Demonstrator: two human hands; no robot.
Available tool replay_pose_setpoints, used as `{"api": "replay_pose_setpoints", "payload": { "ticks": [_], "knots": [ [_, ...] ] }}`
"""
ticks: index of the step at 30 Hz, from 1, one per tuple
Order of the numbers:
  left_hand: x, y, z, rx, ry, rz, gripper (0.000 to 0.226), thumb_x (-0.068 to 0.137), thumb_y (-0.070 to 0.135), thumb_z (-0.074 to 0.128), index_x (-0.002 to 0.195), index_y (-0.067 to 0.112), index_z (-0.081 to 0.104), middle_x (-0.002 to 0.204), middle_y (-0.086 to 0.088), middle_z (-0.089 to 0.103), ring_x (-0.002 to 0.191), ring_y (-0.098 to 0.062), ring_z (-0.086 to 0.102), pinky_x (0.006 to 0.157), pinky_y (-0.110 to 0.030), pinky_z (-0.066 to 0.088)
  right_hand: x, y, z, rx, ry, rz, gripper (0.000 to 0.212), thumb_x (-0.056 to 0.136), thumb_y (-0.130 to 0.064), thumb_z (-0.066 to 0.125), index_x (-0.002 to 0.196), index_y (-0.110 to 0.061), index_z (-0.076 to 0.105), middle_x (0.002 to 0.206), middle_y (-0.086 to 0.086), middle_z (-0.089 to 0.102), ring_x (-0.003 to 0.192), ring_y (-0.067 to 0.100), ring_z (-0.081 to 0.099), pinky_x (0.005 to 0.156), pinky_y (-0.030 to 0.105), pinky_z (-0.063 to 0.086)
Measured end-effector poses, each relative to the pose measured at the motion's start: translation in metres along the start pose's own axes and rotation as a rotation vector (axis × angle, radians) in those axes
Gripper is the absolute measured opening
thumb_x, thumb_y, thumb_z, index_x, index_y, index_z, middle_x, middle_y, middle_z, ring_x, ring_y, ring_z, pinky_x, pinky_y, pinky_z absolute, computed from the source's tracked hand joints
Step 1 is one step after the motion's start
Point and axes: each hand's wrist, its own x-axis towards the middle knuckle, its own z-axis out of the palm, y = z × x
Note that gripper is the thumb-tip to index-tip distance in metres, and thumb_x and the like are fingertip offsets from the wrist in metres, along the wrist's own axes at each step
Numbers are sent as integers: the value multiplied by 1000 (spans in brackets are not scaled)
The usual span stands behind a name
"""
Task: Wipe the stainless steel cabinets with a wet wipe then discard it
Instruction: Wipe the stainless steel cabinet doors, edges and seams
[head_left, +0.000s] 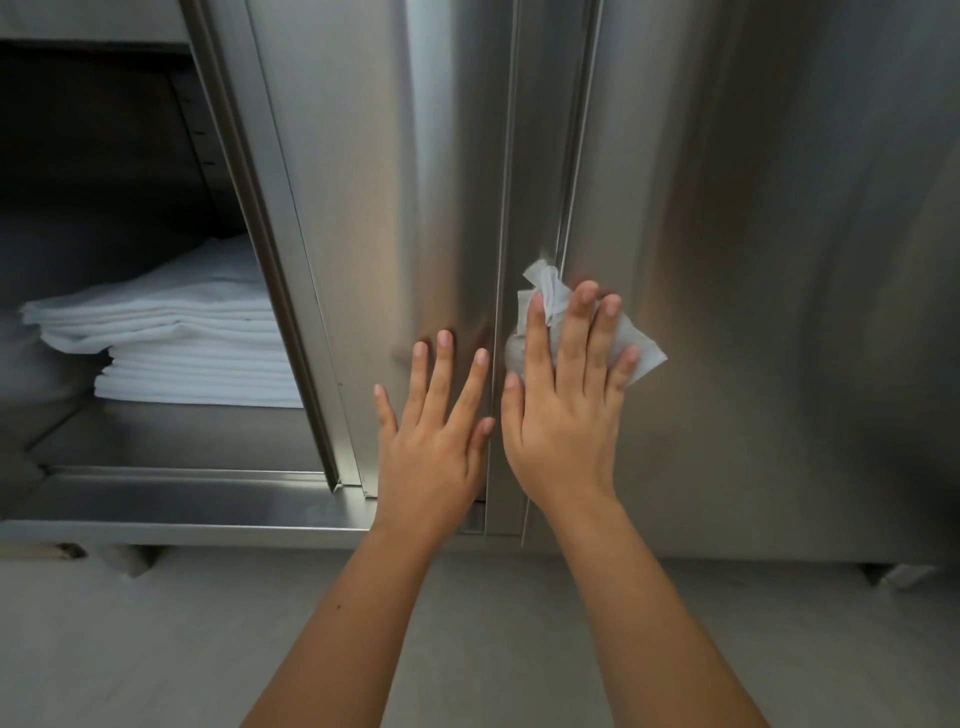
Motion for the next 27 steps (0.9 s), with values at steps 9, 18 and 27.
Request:
{"api": "replay_pose_setpoints", "payload": {
  "ticks": [9, 18, 27],
  "knots": [
    [-1, 4, 1, 17, -30, -81, 51, 95, 36, 27, 143, 22, 18, 152, -9, 13, 139, -34, 14, 101, -60, 9, -68, 5, 18, 11, -89, -17, 70, 93, -25, 35, 148, -14, -7, 153, 8, -25, 142, 24, -15, 111, 52, 5],
    [-3, 4, 2, 6, -26, -116, 55, 94, 37, 36, 143, 24, 14, 151, -8, 8, 139, -34, 10, 102, -65, 13, -23, 0, 8, 56, -77, 35, 65, 94, -25, 31, 146, -15, -6, 151, 6, -24, 140, 22, -22, 112, 49, -6],
    [2, 8, 1, -25, -108, -216, 61, 92, 42, 29, 139, 32, -9, 150, -1, -14, 140, -26, -12, 107, -59, 3, -97, 10, 23, 53, -199, -19, 74, 90, -24, 35, 148, -17, -11, 152, 4, -26, 142, 21, -17, 110, 50, 6]
  ]
}}
